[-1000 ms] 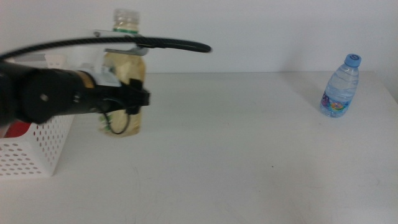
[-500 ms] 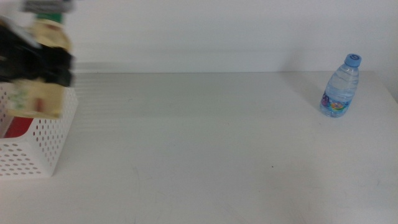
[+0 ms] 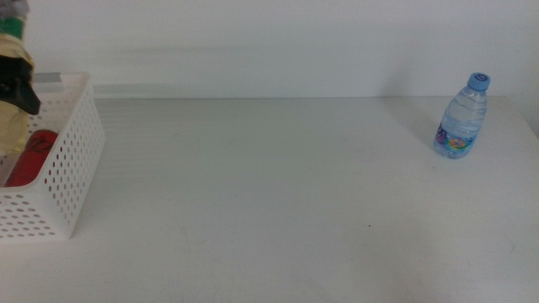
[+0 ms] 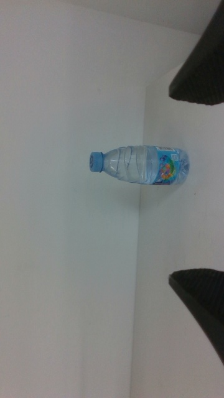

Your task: Use arms to grab the bottles and put them into the dustbin to the left of the table.

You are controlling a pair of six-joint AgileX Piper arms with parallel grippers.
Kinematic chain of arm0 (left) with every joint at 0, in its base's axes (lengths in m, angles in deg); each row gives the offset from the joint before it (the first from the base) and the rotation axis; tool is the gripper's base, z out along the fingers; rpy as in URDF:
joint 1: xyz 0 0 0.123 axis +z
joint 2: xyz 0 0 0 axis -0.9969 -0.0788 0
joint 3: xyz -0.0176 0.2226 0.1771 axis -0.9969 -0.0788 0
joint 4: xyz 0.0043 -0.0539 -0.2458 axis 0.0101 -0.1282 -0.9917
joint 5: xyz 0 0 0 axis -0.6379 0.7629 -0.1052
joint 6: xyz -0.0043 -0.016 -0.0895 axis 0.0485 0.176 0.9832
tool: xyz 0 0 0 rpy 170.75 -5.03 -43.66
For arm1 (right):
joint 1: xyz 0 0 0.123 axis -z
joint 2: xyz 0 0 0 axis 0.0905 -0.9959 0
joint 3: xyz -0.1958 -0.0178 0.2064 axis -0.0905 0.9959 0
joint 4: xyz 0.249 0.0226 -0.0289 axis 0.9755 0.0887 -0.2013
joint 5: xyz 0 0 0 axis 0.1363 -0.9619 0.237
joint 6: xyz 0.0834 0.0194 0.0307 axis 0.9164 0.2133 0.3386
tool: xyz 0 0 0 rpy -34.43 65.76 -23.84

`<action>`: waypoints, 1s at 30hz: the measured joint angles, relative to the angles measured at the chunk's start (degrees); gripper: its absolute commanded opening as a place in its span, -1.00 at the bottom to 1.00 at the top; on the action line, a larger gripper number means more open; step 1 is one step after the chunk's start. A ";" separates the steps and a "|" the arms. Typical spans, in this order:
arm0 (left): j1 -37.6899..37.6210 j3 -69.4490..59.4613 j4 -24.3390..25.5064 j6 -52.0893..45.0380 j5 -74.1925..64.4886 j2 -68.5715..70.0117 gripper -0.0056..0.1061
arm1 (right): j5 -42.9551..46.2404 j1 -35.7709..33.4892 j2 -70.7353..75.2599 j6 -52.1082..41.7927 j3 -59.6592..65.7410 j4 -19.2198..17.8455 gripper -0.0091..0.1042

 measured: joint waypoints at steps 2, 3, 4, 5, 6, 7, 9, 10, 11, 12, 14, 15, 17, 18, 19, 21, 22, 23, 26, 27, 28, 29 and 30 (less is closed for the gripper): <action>0.19 1.66 -0.02 -0.36 -0.05 -2.84 -0.91 | 0.00 0.00 0.00 0.00 0.00 0.00 0.51; 0.19 2.26 -0.02 -0.41 -0.05 -4.33 -0.91 | 0.00 0.00 0.00 0.00 0.00 0.00 0.51; 0.19 2.62 -0.08 -0.58 -0.05 -5.70 -0.91 | 0.00 0.00 0.00 0.00 0.00 0.00 0.51; 0.19 2.83 -0.08 -0.70 -0.18 -6.97 -0.91 | 0.00 0.00 0.00 0.00 0.00 0.00 0.51; 0.19 2.90 -0.02 -0.81 -0.23 -8.17 -0.91 | 0.00 0.00 0.00 0.00 0.00 0.00 0.51; 0.19 2.90 0.03 -0.80 -0.47 -9.10 -0.91 | 0.00 0.00 0.00 0.00 0.00 0.00 0.51; 0.19 2.90 0.37 -0.80 -0.87 -11.15 -0.91 | 0.00 0.00 0.00 0.00 0.00 0.00 0.51; 0.19 2.90 0.56 -0.80 -0.93 -11.82 -0.91 | 0.00 0.00 0.00 0.00 0.00 0.00 0.51; 0.19 2.90 0.77 -0.80 -1.07 -12.54 -0.91 | 0.00 0.00 0.00 0.00 0.00 0.00 0.51; 0.19 2.90 0.90 -0.86 -1.18 -13.13 -0.91 | 0.00 0.00 0.00 0.00 0.00 0.00 0.51; 0.19 2.90 1.09 -0.91 -1.59 -13.83 -0.91 | 0.00 0.00 0.00 0.00 0.00 0.00 0.51; 0.19 3.00 1.33 -0.91 -2.00 -14.11 -0.91 | 0.00 0.00 0.00 0.00 0.00 0.00 0.51; 0.19 3.09 1.86 -0.93 -2.84 -14.40 -0.91 | 0.00 0.00 0.00 0.00 0.00 0.00 0.51; 0.19 3.09 2.16 -0.93 -3.19 -14.47 -0.91 | 0.00 0.00 0.00 0.00 0.00 0.00 0.51; 0.19 3.17 2.37 -0.93 -3.49 -14.54 -0.91 | 0.00 0.00 0.00 0.00 0.00 0.00 0.51; 0.19 3.19 2.49 -0.93 -4.05 -14.72 -0.90 | 0.00 0.00 0.00 0.00 0.00 0.00 0.51; 0.19 3.19 2.49 -0.93 -4.32 -14.78 -0.89 | 0.00 0.00 0.00 0.00 0.00 0.00 0.51; 0.19 3.24 2.49 -0.93 -4.75 -15.16 -0.87 | 0.00 0.00 0.00 0.00 0.00 0.00 0.51; 0.19 3.23 2.49 -0.93 -5.79 -16.15 -0.74 | 0.00 0.00 0.00 0.00 0.00 0.00 0.51; 0.19 3.23 2.49 -0.93 -6.11 -16.41 -0.67 | 0.00 0.00 0.00 0.00 0.00 0.00 0.51; 0.19 3.23 2.54 -0.93 -6.32 -16.56 -0.60 | 0.00 0.00 0.00 0.00 0.00 0.00 0.51; 0.19 3.23 2.54 -0.93 -6.45 -16.76 -0.50 | 0.00 0.00 0.00 0.00 0.00 0.00 0.51; 0.19 3.23 2.61 -0.93 -6.45 -16.76 -0.39 | 0.00 0.00 0.00 0.00 0.00 0.00 0.51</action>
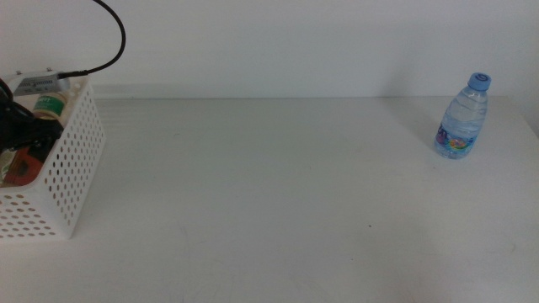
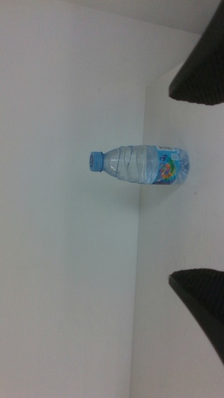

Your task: Use arms to grab the bottles and put them into the dustbin to the left of the table.

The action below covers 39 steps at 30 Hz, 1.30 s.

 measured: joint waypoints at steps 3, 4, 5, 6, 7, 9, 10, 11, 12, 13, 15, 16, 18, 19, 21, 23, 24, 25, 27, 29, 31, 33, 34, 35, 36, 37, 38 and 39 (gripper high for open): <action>0.00 0.02 0.13 -0.58 0.00 0.00 0.40 | 0.00 0.00 0.00 0.00 0.00 0.00 0.51; 0.00 0.02 0.13 -0.92 0.00 0.00 0.50 | 0.00 0.00 0.00 0.00 0.00 0.00 0.51; 0.00 0.02 0.13 -1.40 0.00 0.00 0.62 | 0.00 0.00 0.00 0.00 0.00 0.00 0.51; 0.00 0.02 0.16 -1.72 0.00 0.00 0.72 | 0.00 0.00 0.00 0.00 0.00 0.00 0.51; 0.00 0.15 0.09 -1.84 0.07 0.06 0.72 | 0.00 0.00 0.00 0.00 0.00 0.00 0.51; 0.06 0.33 0.02 -1.96 0.18 0.58 0.72 | 0.00 0.00 0.00 0.00 0.00 0.00 0.51; 0.06 0.47 0.02 -1.96 0.18 0.99 0.72 | 0.00 0.00 0.00 0.00 0.00 0.00 0.51; 0.06 0.62 0.02 -1.89 0.13 1.33 0.72 | 0.00 0.00 0.00 0.00 0.00 0.00 0.51; 0.06 0.75 -0.09 -1.52 0.19 1.90 0.71 | 0.00 0.00 0.00 0.00 0.00 0.00 0.51; 0.06 0.81 -0.15 -0.86 0.19 2.63 0.71 | 0.00 0.00 0.00 0.00 0.00 0.00 0.51; 0.06 0.81 -0.27 0.55 0.13 4.35 0.69 | 0.00 0.00 0.00 0.00 0.00 0.00 0.51; 0.06 0.81 -0.55 1.10 0.13 5.30 0.68 | 0.00 0.00 0.00 0.00 0.00 0.00 0.51; 0.06 0.81 -1.97 1.93 0.13 7.27 0.66 | 0.00 0.00 0.00 0.00 0.00 0.00 0.51; 0.06 0.74 -3.05 2.23 0.42 8.51 0.65 | 0.00 0.00 0.00 0.00 0.00 0.00 0.51; -0.36 0.04 -4.93 2.24 1.30 11.09 0.64 | 0.00 0.00 0.00 0.00 0.00 0.00 0.51; -1.73 -1.32 -5.99 1.48 2.85 14.48 0.64 | 0.00 0.00 0.00 0.00 0.00 0.00 0.51; -2.91 -2.46 -6.21 1.13 4.18 16.34 0.64 | 0.00 0.00 0.00 0.00 0.00 0.00 0.51; -4.33 -3.80 -6.40 0.85 5.82 18.30 0.64 | 0.00 0.00 0.00 0.00 0.00 0.00 0.51; -7.24 -6.66 -6.71 0.23 9.67 21.90 0.64 | 0.00 0.00 0.00 0.00 0.00 0.00 0.51; -10.43 -10.32 -7.19 -0.68 13.18 25.56 0.64 | 0.00 0.00 0.00 0.00 0.00 0.00 0.51; -14.01 -14.14 -7.33 -1.67 16.77 29.59 0.64 | 0.00 0.00 0.00 0.00 0.00 0.00 0.51; -17.52 -17.54 -7.43 -2.43 19.82 33.44 0.64 | 0.00 0.00 0.00 0.00 0.00 0.00 0.51; -19.19 -19.42 -7.43 -2.82 21.50 35.28 0.64 | 0.00 0.00 0.00 0.00 0.00 0.00 0.51; -20.50 -20.90 -7.46 -3.16 23.03 36.71 0.64 | 0.00 0.00 0.00 0.00 0.00 0.00 0.51; -22.05 -22.70 -7.51 -3.45 24.55 38.46 0.64 | 0.00 0.00 0.00 0.00 0.00 0.00 0.51; -24.61 -25.98 -7.60 -3.82 26.70 41.51 0.64 | 0.00 0.00 0.00 0.00 0.00 0.00 0.51; -25.93 -27.52 -7.64 -3.95 27.74 43.10 0.64 | 0.00 0.00 0.00 0.00 0.00 0.00 0.51; -27.14 -28.95 -7.64 -4.09 28.46 44.64 0.64 | 0.00 0.00 0.00 0.00 0.00 0.00 0.51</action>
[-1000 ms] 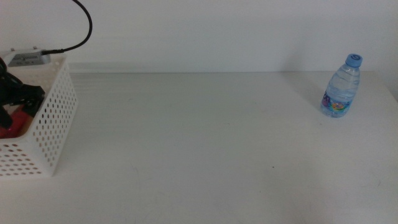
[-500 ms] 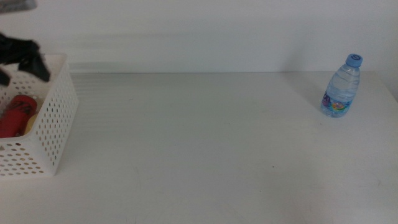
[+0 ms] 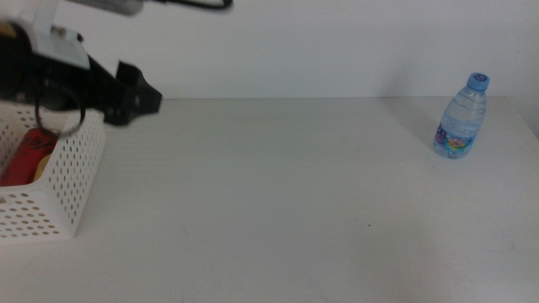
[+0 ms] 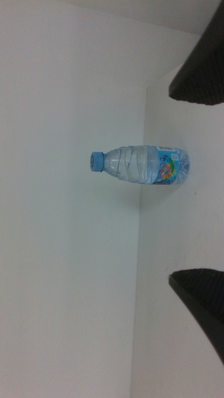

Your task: Use arms to grab the bottles and put them into the dustbin to the left of the table.

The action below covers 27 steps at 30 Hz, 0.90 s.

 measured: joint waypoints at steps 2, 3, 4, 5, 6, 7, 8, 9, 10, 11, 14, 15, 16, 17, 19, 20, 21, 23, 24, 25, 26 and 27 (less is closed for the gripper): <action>-2.06 -2.49 -0.07 -0.22 0.84 2.87 0.64 | 0.00 0.00 0.00 0.00 0.00 0.00 0.51; -2.88 -3.92 -0.20 -0.27 1.39 4.27 0.64 | 0.00 0.00 0.00 0.00 0.00 0.00 0.51; -3.44 -5.13 -0.36 -0.27 1.99 5.37 0.64 | 0.00 0.00 0.00 0.00 0.00 0.00 0.51; -4.00 -6.74 -0.55 -0.40 2.65 6.77 0.64 | 0.00 0.00 0.00 0.00 0.00 0.00 0.51; -4.37 -8.44 -0.88 -0.41 3.40 8.20 0.64 | 0.00 0.00 0.00 0.00 0.00 0.00 0.51; -4.48 -10.21 -1.33 -0.41 4.10 9.39 0.64 | 0.00 0.00 0.00 0.00 0.00 0.00 0.51; -4.62 -12.02 -1.92 -0.45 4.94 10.92 0.64 | 0.00 0.00 0.00 0.00 0.00 0.00 0.51; -4.67 -13.86 -2.42 -0.45 5.90 12.54 0.64 | 0.00 0.00 0.00 0.00 0.00 0.00 0.51; -4.72 -15.28 -2.83 -0.45 6.66 13.89 0.64 | 0.00 0.00 0.00 0.00 0.00 0.00 0.51; -4.72 -17.01 -3.23 -0.45 7.35 15.63 0.64 | 0.00 0.00 0.00 0.00 0.00 0.00 0.51; -4.72 -21.45 -3.76 -0.45 9.25 21.10 0.64 | 0.00 0.00 0.00 0.00 0.00 0.00 0.51; -4.72 -22.80 -3.88 -0.45 9.61 22.86 0.64 | 0.00 0.00 0.00 0.00 0.00 0.00 0.51; -4.72 -23.79 -3.93 -0.45 9.70 24.25 0.64 | 0.00 0.00 0.00 0.00 0.00 0.00 0.51; -4.72 -24.90 -4.09 -0.45 9.70 25.92 0.64 | 0.00 0.00 0.00 0.00 0.00 0.00 0.51; -4.72 -26.80 -4.29 -0.33 9.65 28.66 0.64 | 0.00 0.00 0.00 0.00 0.00 0.00 0.51; -4.72 -27.54 -4.35 -0.25 9.56 30.02 0.64 | 0.00 0.00 0.00 0.00 0.00 0.00 0.51; -4.72 -28.11 -4.41 -0.21 9.56 31.20 0.64 | 0.00 0.00 0.00 0.00 0.00 0.00 0.51; -4.72 -28.57 -4.53 -0.21 9.17 33.06 0.64 | 0.00 0.00 0.00 0.00 0.00 0.00 0.51; -4.72 -28.68 -4.53 -0.21 9.17 33.76 0.64 | 0.00 0.00 0.00 0.00 0.00 0.00 0.51; -4.72 -28.68 -4.53 -0.21 9.17 34.24 0.64 | 0.00 0.00 0.00 0.00 0.00 0.00 0.51; -4.72 -28.68 -4.53 -0.21 9.23 34.73 0.64 | 0.00 0.00 0.00 0.00 0.00 0.00 0.51; -4.72 -28.68 -4.53 -0.21 9.23 35.06 0.64 | 0.00 0.00 0.00 0.00 0.00 0.00 0.51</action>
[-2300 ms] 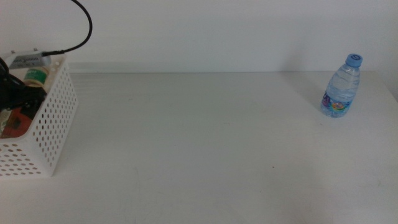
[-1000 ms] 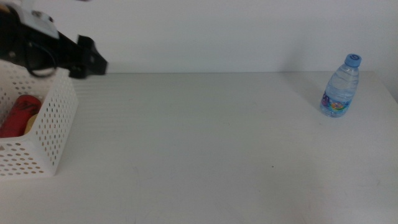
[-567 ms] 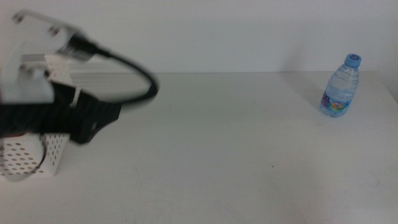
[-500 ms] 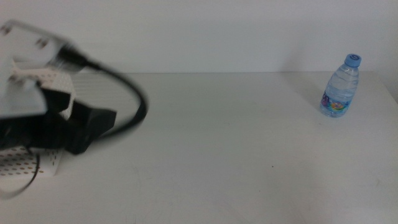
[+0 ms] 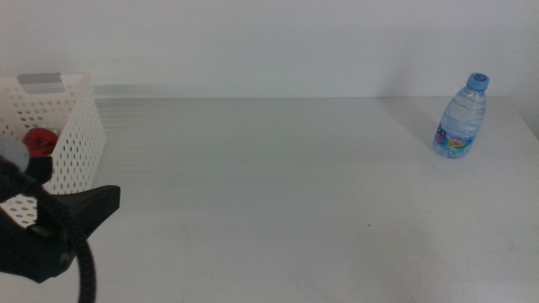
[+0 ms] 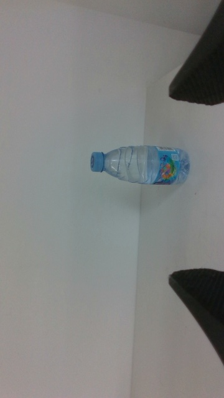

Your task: Use arms to grab the bottles and put them into the dustbin to the left of the table.

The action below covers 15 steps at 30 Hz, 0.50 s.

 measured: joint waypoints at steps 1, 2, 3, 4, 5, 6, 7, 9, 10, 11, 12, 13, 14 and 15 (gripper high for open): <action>0.00 0.00 0.00 0.00 0.00 0.18 0.64 | 0.00 0.00 0.00 0.00 0.00 0.00 0.51; 0.00 0.00 0.00 0.00 0.00 0.31 0.64 | 0.00 0.00 0.00 0.00 0.00 0.00 0.51; 0.00 0.00 0.00 0.00 0.00 0.38 0.64 | 0.00 0.00 0.00 0.00 0.00 0.00 0.51; 0.00 0.00 0.22 0.00 0.13 0.43 0.64 | 0.00 0.00 0.00 0.00 0.00 0.00 0.51; 0.00 0.00 1.22 0.00 0.41 0.43 0.64 | 0.00 0.00 0.00 0.00 0.00 0.00 0.51; 0.00 0.00 1.65 0.00 0.48 0.43 0.64 | 0.00 0.00 0.00 0.00 0.00 0.00 0.51; 0.00 0.00 1.98 0.06 0.48 0.43 0.64 | 0.00 0.00 0.00 0.00 0.00 0.00 0.51; 0.00 0.00 3.12 1.52 0.48 0.43 0.64 | 0.00 0.00 0.00 0.00 0.00 0.00 0.51; 0.00 0.00 4.00 2.85 0.48 0.43 0.64 | 0.00 0.00 0.00 0.00 0.00 0.00 0.51; 0.00 0.00 4.79 4.04 0.43 0.43 0.64 | 0.00 0.00 0.00 0.00 0.00 0.00 0.51; 0.00 0.00 5.86 5.68 0.43 0.43 0.64 | 0.00 0.00 0.00 0.00 0.00 0.00 0.51; 0.00 0.00 7.00 7.38 0.43 0.43 0.64 | 0.00 0.00 0.00 0.00 0.00 0.00 0.51; 0.00 0.00 7.95 8.88 0.43 0.43 0.64 | 0.00 0.00 0.00 0.00 0.00 0.00 0.51; 0.00 0.00 8.75 10.02 0.43 0.43 0.64 | 0.00 0.00 0.00 0.00 0.00 0.00 0.51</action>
